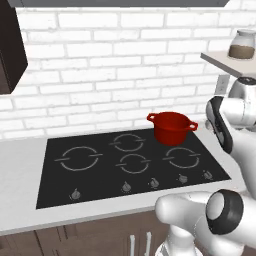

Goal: Put the squash and tomato in the pot. Retrieve the spatula and lightly stir the vegetables in the pot.

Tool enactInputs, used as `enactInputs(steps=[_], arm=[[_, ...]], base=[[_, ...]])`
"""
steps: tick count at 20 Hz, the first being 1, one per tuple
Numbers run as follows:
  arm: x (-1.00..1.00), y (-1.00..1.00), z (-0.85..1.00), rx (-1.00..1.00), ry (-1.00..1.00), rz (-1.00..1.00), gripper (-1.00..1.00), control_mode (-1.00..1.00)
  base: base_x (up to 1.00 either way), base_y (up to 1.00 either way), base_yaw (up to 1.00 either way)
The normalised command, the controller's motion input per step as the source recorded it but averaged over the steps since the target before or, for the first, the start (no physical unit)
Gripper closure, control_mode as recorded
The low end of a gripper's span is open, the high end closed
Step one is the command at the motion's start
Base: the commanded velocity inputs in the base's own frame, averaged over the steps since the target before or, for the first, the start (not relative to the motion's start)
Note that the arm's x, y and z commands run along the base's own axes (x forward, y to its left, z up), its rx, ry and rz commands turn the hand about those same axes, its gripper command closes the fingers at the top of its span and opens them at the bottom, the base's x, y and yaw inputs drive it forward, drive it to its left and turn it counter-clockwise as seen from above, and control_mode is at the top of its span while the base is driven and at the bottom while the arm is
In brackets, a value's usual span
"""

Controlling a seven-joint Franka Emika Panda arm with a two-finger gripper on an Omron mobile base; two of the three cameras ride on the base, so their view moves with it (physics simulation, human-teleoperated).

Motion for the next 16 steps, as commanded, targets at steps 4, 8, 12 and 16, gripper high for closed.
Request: enactInputs(steps=[4, 8, 12, 16], arm=[[0.03, -1.0, -0.67, -0.2, 0.13, -0.4, -1.0, -1.0], [0.0, -0.99, -0.68, -0.09, 0.1, -0.44, -1.0, -1.0], [-0.02, -0.83, -0.32, 0.01, 0.12, -0.31, -1.0, -1.0], [0.0, -0.65, -0.2, 0.14, 0.07, -0.13, -1.0, -1.0]], base=[[0.0, 0.0, 0.0], [0.0, 0.0, 0.0], [0.0, 0.0, 0.0], [0.0, 0.0, 0.0]])
